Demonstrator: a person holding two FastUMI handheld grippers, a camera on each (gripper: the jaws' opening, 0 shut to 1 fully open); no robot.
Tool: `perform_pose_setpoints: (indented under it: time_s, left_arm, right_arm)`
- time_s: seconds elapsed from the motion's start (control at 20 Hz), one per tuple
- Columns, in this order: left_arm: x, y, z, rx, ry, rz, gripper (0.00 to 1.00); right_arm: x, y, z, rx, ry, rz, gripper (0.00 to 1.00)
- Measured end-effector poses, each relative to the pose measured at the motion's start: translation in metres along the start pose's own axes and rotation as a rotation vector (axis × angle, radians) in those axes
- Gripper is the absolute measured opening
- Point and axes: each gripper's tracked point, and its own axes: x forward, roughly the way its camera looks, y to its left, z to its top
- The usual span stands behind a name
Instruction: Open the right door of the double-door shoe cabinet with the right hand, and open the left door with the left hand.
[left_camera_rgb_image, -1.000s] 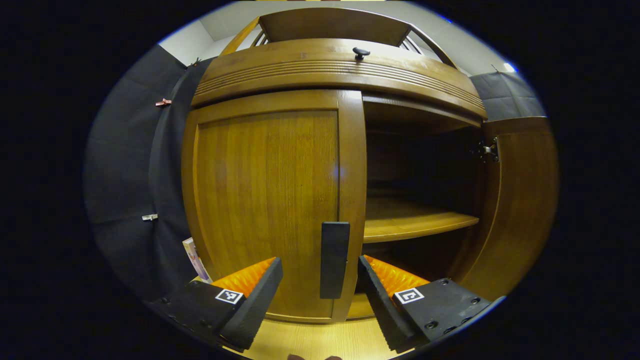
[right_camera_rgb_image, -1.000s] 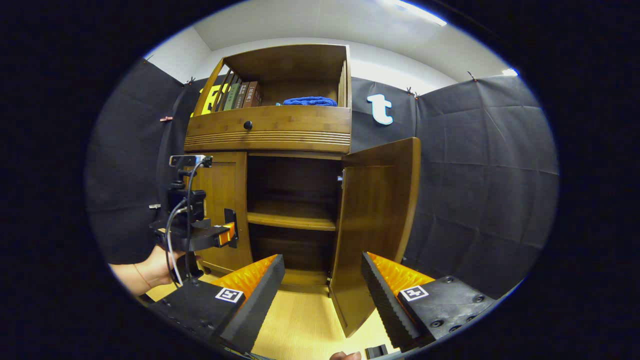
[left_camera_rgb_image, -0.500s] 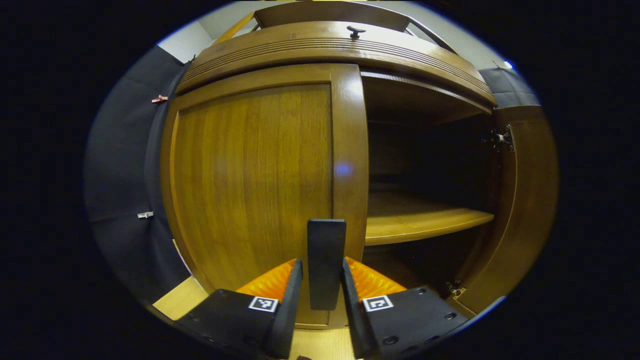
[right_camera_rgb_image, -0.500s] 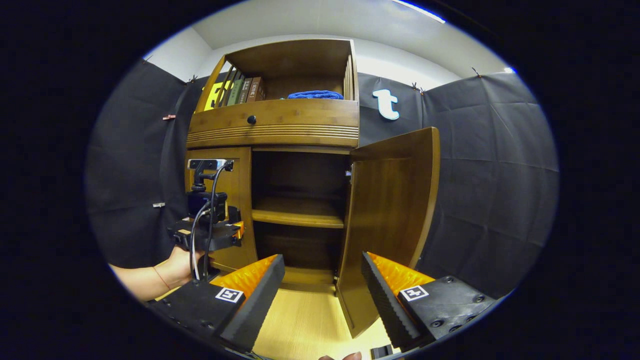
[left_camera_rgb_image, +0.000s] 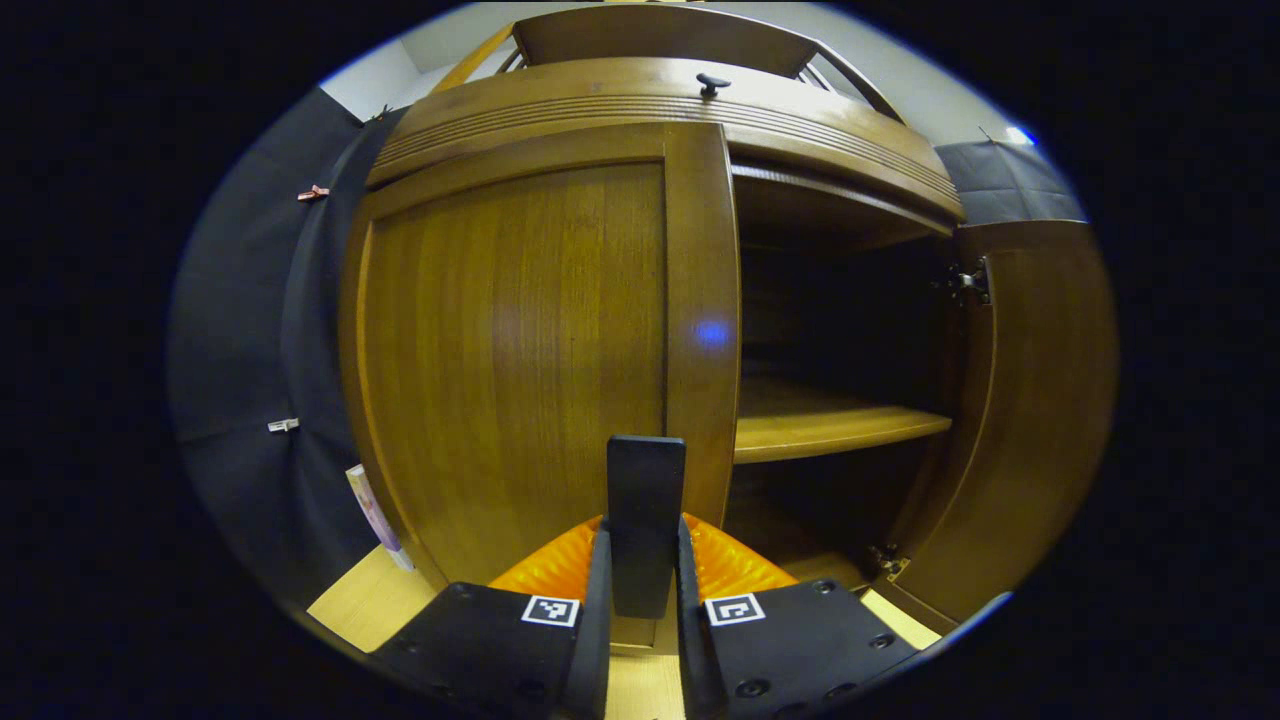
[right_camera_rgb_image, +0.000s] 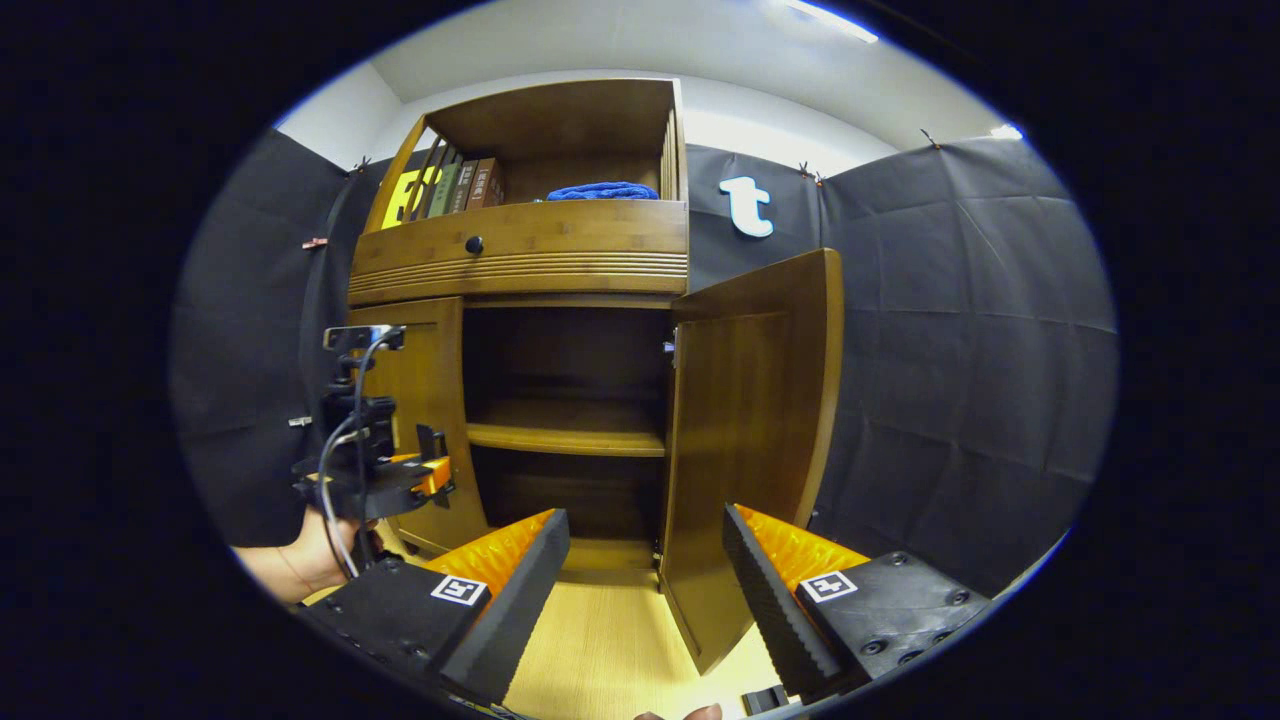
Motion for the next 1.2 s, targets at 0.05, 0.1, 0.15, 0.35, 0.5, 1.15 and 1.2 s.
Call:
perform_pose_setpoints:
  time_s: [0.05,0.1,0.15,0.35,0.5,1.15,1.2]
  left_arm:
    - [-0.011,0.003,-0.001,-0.005,-0.001,-0.004,0.30]
    - [-0.024,0.008,-0.003,-0.007,-0.001,-0.009,0.30]
    - [-0.034,0.012,-0.004,-0.007,-0.001,-0.016,0.31]
    - [-0.075,0.034,-0.011,-0.014,0.012,-0.032,0.31]
    - [-0.099,0.052,-0.015,-0.023,0.017,-0.024,0.29]
    - [-0.157,0.130,-0.023,-0.065,0.009,0.047,0.15]
    - [-0.159,0.136,-0.023,-0.063,0.007,0.052,0.13]
  right_arm:
    - [0.000,-0.001,0.001,0.005,-0.003,-0.006,0.98]
    - [0.000,0.000,0.002,0.010,-0.007,-0.011,0.98]
    - [0.000,0.002,0.002,0.017,-0.009,-0.010,0.98]
    - [-0.003,0.008,0.000,0.010,-0.014,-0.019,0.96]
    - [-0.011,0.011,0.001,0.007,-0.017,-0.034,0.95]
    - [-0.030,0.057,-0.008,0.010,-0.021,-0.024,0.98]
    - [-0.030,0.061,-0.008,0.008,-0.021,-0.023,0.98]
